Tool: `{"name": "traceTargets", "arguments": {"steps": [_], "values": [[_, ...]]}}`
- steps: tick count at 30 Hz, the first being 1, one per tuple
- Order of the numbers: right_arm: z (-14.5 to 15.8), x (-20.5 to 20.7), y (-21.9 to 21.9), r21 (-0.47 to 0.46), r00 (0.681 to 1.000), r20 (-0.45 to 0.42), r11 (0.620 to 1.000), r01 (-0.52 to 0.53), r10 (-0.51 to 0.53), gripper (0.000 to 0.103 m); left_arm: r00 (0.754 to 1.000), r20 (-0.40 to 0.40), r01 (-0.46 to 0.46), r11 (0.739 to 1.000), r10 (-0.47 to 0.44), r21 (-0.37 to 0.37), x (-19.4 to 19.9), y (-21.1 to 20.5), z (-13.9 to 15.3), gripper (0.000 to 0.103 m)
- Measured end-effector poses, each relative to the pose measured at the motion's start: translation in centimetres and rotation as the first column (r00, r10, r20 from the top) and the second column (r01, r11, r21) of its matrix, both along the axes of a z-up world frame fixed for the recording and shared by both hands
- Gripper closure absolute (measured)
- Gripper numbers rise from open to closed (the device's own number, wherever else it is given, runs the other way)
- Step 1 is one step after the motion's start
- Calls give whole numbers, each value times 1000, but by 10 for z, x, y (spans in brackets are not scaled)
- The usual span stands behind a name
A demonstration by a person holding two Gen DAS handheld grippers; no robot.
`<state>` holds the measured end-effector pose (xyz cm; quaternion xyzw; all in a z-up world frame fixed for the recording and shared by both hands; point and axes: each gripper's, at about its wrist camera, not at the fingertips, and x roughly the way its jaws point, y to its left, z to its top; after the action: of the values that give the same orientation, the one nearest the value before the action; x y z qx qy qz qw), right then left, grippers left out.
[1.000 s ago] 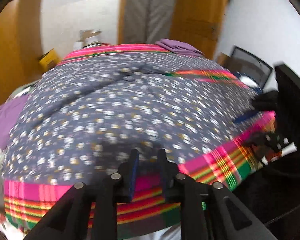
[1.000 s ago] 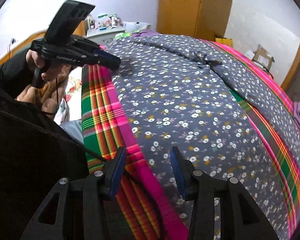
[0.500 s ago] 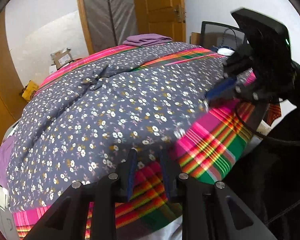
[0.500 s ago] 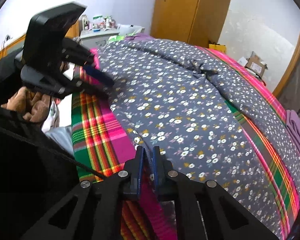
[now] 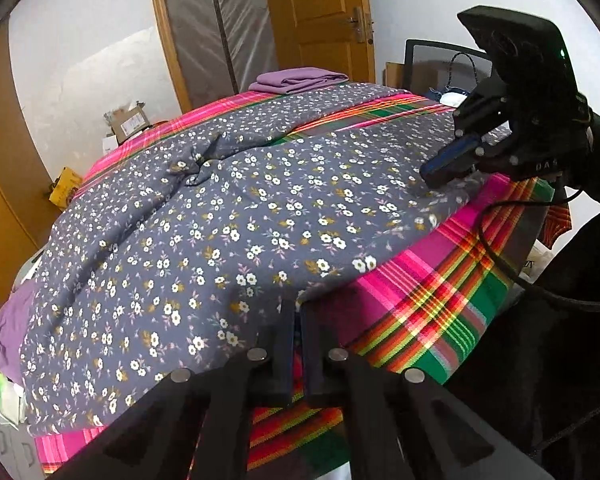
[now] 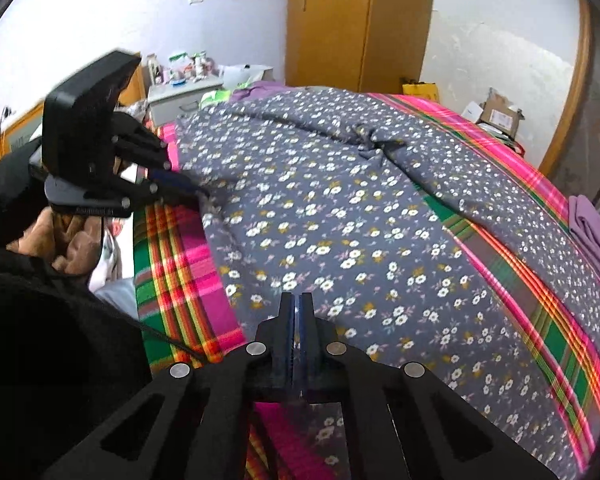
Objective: Fold clothes
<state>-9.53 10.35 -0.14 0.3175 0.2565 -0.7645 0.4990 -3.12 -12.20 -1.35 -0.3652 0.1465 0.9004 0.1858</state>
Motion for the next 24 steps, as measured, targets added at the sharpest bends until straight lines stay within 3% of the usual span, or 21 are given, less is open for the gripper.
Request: {"name": "traceTargets", "arguments": {"steps": [2, 3, 4, 6, 7, 11, 12, 13, 24], "values": [[-1, 6, -2, 18, 999, -10, 999, -32, 32, 99, 1000, -10, -8, 1000, 9, 28, 0, -3, 6, 101], [-2, 9, -4, 30, 999, -23, 999, -45, 46, 90, 1000, -13, -11, 999, 12, 46, 0, -5, 9, 101], [-2, 13, -7, 41, 997, -44, 998, -55, 56, 72, 1000, -18, -14, 998, 15, 61, -1, -7, 12, 101], [-3, 19, -11, 46, 995, -76, 997, -68, 71, 58, 1000, -23, -16, 997, 18, 79, -2, -9, 17, 101], [-4, 20, -13, 46, 993, -83, 996, -78, 82, 58, 1000, -23, -16, 996, 18, 82, -2, -9, 17, 101], [-13, 12, -27, 100, 990, -130, 994, -46, 59, 63, 1000, -18, -10, 997, 12, 81, -3, -8, 18, 101], [-15, 9, -29, 110, 990, -133, 993, -35, 49, 87, 1000, -16, -6, 996, 8, 84, -1, -7, 18, 101], [-16, 6, -29, 112, 990, -135, 993, -28, 43, 98, 1000, -13, -3, 996, 4, 87, 0, -6, 18, 101], [-16, 14, -19, 145, 986, -83, 980, -133, 147, 97, 998, 60, 20, 993, -27, 117, 11, -8, 1, 101]]}}
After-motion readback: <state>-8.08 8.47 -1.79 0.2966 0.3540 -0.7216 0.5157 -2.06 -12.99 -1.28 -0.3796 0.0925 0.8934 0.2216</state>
